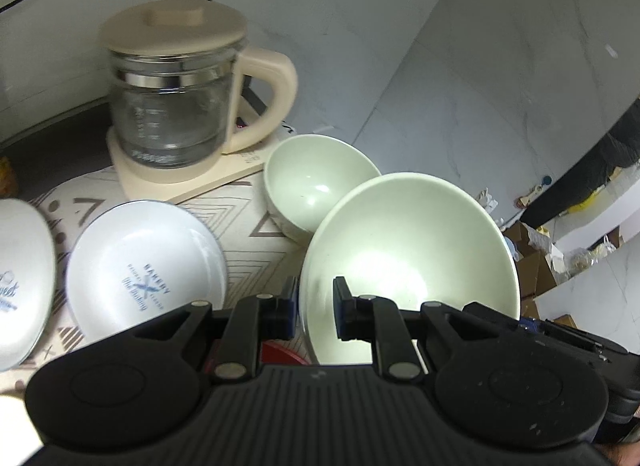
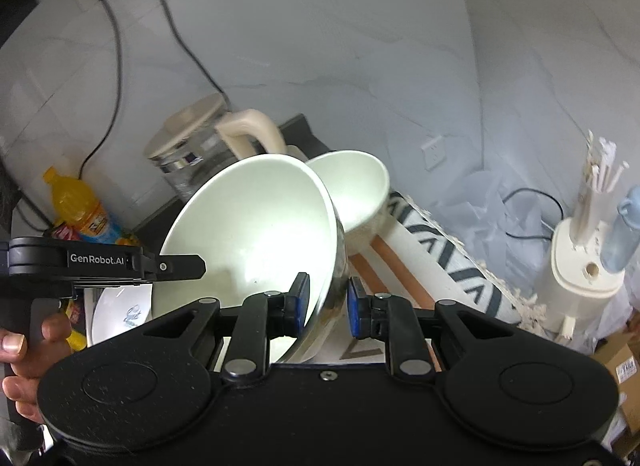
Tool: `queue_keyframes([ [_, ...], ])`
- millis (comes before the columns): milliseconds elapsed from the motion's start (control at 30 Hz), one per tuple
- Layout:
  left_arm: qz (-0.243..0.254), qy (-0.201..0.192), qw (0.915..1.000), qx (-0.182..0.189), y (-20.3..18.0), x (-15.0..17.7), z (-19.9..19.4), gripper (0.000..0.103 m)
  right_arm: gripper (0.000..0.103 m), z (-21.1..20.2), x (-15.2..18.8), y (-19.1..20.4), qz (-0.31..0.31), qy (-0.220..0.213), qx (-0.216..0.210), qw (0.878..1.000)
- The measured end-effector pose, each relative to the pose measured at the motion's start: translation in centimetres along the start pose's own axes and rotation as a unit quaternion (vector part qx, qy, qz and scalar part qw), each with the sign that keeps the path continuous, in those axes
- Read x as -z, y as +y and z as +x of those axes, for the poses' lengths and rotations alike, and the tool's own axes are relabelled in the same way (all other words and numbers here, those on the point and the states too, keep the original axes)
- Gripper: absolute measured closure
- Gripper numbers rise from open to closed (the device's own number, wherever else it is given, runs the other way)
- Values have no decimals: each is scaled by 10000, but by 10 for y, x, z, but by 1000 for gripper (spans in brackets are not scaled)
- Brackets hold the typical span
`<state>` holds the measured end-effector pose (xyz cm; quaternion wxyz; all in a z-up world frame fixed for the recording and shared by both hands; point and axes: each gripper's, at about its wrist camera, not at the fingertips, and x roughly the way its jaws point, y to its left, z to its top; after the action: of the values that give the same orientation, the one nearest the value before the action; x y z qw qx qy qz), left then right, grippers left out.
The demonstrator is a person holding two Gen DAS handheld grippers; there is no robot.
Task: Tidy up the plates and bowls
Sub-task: 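Grasp the large pale green bowl rim with the right tool and lift, then lower the green bowl into the red bowl and open the right tool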
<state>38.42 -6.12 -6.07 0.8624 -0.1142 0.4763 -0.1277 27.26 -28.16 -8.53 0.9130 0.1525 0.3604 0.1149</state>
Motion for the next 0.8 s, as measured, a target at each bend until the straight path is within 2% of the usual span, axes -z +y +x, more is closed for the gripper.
queue_keyframes([
  [167, -180, -115, 9997, -146, 13, 10, -18, 87, 83, -2, 2, 17, -197, 40, -191, 9996],
  [433, -501, -219, 9975, -444, 37, 26, -42, 87, 83, 6, 10, 50, -576, 341, -424, 9969],
  [800, -821, 122, 9946, -621, 68, 59, -36, 87, 83, 25, 36, 69, -796, 941, -501, 9911],
])
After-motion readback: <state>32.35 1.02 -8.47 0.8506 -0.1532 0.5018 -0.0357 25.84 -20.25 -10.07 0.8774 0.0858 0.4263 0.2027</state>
